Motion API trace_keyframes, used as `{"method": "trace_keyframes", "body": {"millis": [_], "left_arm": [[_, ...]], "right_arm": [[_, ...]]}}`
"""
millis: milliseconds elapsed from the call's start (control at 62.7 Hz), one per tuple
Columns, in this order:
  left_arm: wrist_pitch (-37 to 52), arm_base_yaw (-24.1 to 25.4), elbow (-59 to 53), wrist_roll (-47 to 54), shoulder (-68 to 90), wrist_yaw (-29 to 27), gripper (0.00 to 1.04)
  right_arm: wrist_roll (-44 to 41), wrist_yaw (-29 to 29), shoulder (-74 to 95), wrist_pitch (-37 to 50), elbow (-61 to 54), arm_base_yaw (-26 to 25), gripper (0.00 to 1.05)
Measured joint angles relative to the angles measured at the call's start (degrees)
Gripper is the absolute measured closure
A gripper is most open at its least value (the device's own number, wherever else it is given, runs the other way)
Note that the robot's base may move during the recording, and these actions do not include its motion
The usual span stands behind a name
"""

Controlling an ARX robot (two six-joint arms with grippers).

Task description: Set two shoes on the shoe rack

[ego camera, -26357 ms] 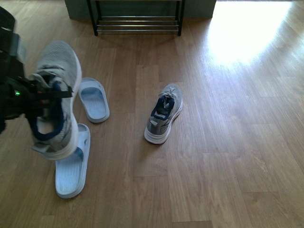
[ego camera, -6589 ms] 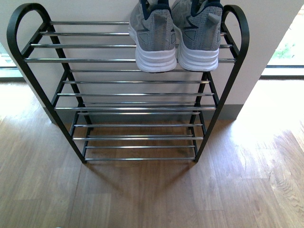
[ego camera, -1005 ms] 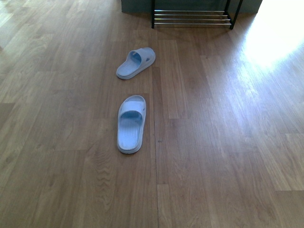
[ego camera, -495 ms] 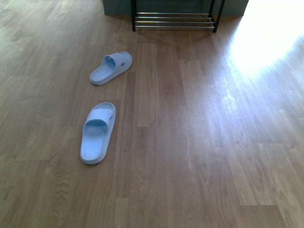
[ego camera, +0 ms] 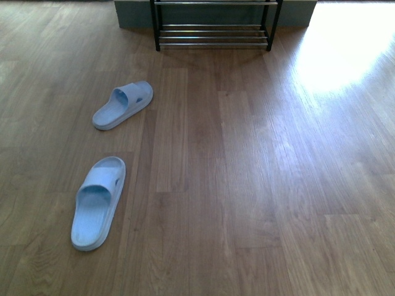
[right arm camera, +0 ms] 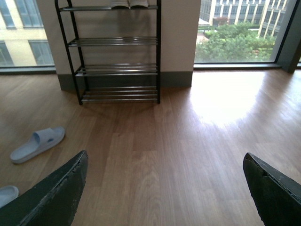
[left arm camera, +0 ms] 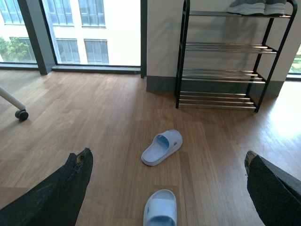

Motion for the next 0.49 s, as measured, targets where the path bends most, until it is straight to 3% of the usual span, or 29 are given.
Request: {"method": "trace_keyframes", "body": {"millis": [415,431,495], "left_arm": [[-0.04,-0.02,0.02,-0.07,0.02,-0.31,0.09],[-0.46,-0.28,0.13,-0.31,0.39,-1.46,0.09],[-14.58,-7.45,6.08,-9.92,9.27,-21.68,0.09]], "right_arm": [[0.0,-0.28,0.07,0.0,0.0,0.0,0.09],[0.0,-0.35,0.07,0.0,0.0,0.0,0.09],[0.0,-0.31,0.09,0.0,0.0,0.0,0.09]]}}
